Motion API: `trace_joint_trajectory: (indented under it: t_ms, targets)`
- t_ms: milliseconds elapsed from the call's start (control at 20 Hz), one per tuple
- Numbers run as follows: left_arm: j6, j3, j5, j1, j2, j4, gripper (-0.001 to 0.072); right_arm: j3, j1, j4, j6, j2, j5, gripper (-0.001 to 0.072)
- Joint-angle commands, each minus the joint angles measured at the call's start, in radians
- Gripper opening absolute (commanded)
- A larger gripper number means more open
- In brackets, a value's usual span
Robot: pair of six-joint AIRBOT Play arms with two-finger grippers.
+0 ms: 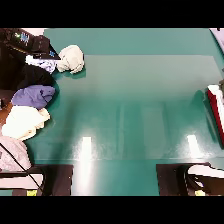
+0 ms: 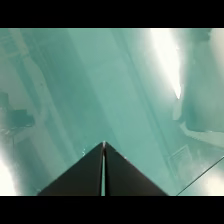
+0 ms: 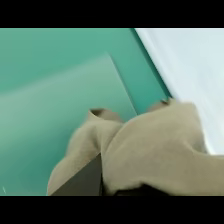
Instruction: Fold the shirts.
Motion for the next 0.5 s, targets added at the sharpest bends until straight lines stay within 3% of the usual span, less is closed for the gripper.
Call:
trace_joint_trajectory:
  t_ms: [0, 200, 450]
  targets:
    - [0.021, 0.000, 0.000, 0.000, 0.001, 0.000, 0.0024, -0.095, -0.047, -0.182, 0.119, 0.065, 0.156, 0.0015]
    - [0.043, 0.000, 0.000, 0.000, 0.001, 0.000, 0.0024, -0.258, -0.079, -0.416, 0.229, 0.139, 0.262, 0.0016]
    - [0.043, 0.000, -0.003, 0.000, 0.001, 0.000, 0.0024, -0.459, -0.109, -0.518, 0.239, 0.200, 0.264, 0.0017]
